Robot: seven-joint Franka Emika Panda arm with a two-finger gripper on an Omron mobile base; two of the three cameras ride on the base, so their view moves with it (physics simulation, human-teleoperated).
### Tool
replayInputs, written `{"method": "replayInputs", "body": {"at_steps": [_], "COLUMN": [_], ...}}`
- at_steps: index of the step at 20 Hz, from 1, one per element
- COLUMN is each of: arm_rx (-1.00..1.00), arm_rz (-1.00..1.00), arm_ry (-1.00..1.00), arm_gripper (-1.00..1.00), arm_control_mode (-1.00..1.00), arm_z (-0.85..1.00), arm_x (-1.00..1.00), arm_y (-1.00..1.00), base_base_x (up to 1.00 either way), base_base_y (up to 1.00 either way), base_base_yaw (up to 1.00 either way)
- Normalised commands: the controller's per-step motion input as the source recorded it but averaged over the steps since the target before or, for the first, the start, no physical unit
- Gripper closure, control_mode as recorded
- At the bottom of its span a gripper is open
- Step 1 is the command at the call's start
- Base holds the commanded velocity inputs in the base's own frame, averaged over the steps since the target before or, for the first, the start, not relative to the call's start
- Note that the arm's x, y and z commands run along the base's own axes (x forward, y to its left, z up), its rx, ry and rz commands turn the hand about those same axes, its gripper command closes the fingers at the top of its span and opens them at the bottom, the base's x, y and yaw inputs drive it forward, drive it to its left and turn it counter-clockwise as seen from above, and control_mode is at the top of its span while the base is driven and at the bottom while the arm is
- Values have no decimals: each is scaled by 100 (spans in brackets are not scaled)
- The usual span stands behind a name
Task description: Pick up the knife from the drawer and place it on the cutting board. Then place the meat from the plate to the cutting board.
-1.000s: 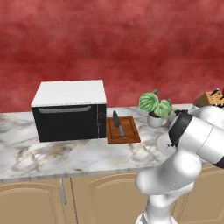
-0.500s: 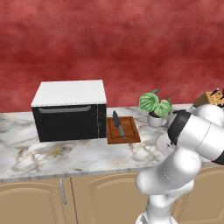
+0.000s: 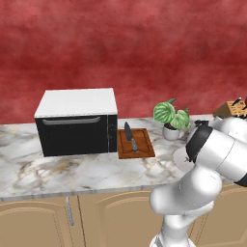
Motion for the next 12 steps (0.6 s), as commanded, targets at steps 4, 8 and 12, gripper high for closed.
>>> {"method": "replayInputs", "body": {"at_steps": [4,8,12], "arm_rx": [0,0,0], "arm_rz": [0,-1,0], "arm_ry": [-12,-11,-4], "arm_gripper": [100,100,100], "arm_control_mode": [-100,-100,-100], "arm_z": [50,68,63], "arm_x": [-36,-27,-1], "arm_y": [5,19,51], "base_base_x": [0,0,0], "base_base_y": [0,0,0], "base_base_yaw": [0,0,0]}}
